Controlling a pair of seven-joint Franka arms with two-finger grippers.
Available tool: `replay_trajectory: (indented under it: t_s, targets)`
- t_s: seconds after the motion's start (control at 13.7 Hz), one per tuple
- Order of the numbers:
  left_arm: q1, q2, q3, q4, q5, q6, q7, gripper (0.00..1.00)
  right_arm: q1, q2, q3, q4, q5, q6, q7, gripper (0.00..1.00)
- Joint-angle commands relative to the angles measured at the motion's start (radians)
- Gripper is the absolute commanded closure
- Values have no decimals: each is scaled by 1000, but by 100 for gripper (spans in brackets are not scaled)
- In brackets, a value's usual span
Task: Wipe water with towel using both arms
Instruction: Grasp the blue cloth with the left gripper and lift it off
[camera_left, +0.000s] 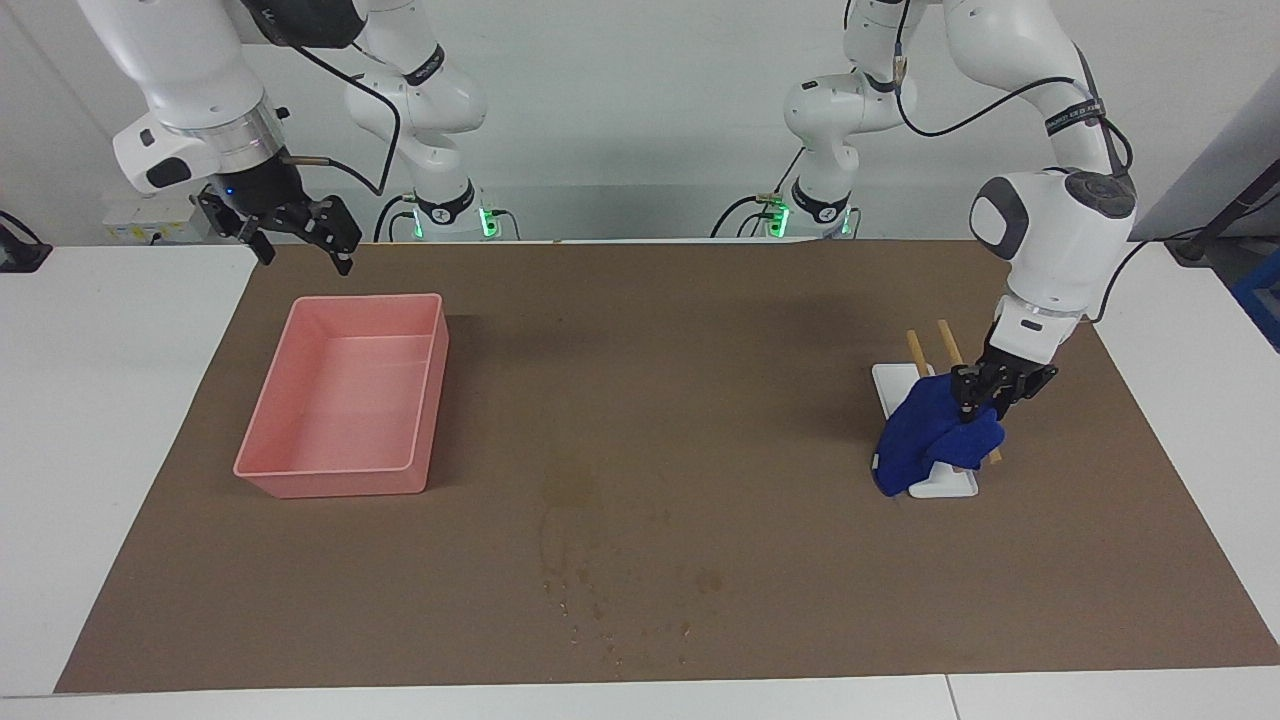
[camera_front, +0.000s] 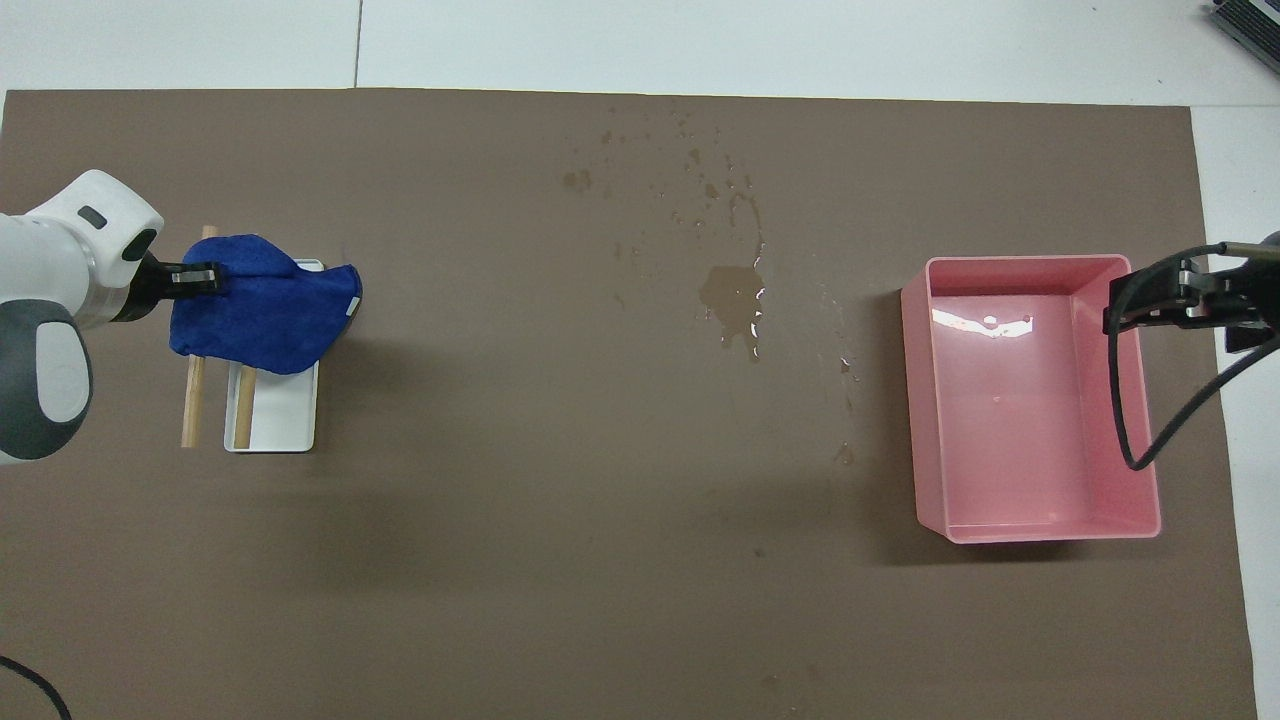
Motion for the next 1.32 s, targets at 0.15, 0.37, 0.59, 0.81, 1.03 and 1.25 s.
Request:
replay_trajectory:
  t_s: [0.15,0.37,0.59,0.81,1.03,1.25]
  targets:
    - [-2,-22,6,-27,-4,13,-8,98,-6,-11,5,-12,17,0,-1,0]
    - [1,-21,6,-20,-4,1,-5,100,-6,-11,5,-12,17,0,-1,0]
    - [8,-19,4,52,-13,-104,-16,100,-6,-11,5,-12,17,-1,-4,0]
    - [4,-2,3,250,-58,-399,-118,100,-8,-11,6,-11,17,-6,-8,0]
    - [-19,-27,-11,289,-165,-511,-366,100,-6,-11,6,-12,17,-6,-8,0]
    - [-54,-45,-66,298,-271,-590,-766,100,-3,-12,8,-12,17,-6,-4,0]
